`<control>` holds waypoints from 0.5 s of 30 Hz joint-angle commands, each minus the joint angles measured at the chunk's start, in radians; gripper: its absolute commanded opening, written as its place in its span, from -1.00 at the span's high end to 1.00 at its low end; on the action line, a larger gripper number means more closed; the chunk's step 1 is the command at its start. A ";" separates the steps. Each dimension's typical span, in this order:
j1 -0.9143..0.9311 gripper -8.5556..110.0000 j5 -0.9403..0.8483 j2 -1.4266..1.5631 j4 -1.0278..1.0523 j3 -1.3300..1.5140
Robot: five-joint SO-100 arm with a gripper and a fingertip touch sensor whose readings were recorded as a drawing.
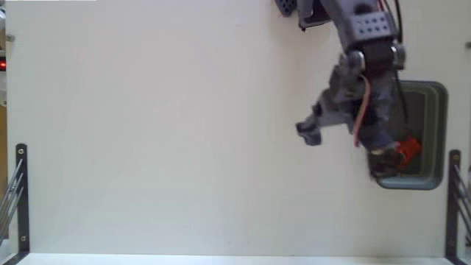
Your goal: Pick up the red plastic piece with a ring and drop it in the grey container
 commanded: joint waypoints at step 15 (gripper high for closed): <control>0.140 -1.00 0.003 0.244 0.002 0.177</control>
